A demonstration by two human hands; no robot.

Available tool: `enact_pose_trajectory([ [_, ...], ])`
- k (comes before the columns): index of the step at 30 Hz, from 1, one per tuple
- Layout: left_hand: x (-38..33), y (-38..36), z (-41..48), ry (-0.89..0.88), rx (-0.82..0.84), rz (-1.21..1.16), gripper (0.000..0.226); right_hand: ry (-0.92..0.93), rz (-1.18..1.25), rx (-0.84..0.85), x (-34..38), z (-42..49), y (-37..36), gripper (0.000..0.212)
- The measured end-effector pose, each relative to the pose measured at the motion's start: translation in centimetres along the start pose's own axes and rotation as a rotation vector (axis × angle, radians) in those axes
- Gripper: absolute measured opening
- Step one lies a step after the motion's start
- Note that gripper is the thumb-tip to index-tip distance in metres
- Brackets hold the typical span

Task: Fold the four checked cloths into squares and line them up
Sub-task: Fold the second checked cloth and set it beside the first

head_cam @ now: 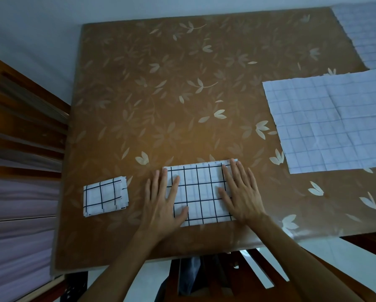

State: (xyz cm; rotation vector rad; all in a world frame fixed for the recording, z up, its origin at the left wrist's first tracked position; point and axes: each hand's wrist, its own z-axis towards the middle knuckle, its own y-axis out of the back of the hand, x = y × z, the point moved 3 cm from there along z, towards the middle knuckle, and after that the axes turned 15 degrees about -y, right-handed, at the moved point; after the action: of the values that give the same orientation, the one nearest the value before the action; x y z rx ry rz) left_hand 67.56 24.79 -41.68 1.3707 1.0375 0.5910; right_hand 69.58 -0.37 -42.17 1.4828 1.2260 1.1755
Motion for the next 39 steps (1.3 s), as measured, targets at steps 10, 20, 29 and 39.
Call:
enact_pose_trajectory([
  [10,-11.1,-0.8,1.6,-0.522,-0.168,0.028,0.033,0.030,0.272,-0.087,-2.9,-3.0,3.1,0.036],
  [20,-13.0,-1.4,3.9,-0.374,-0.120,-0.080,0.025,-0.011,0.242,-0.015,-5.8,-5.2,3.4,0.046],
  [29,-11.3,0.8,2.5,-0.426,-0.306,-0.215,0.017,0.140,0.204,-0.164,-4.6,-5.4,3.4,0.020],
  [39,-10.9,1.2,2.4,-0.226,-0.331,-0.260,0.022,0.135,0.219,-0.303,-2.8,-6.6,6.0,0.010],
])
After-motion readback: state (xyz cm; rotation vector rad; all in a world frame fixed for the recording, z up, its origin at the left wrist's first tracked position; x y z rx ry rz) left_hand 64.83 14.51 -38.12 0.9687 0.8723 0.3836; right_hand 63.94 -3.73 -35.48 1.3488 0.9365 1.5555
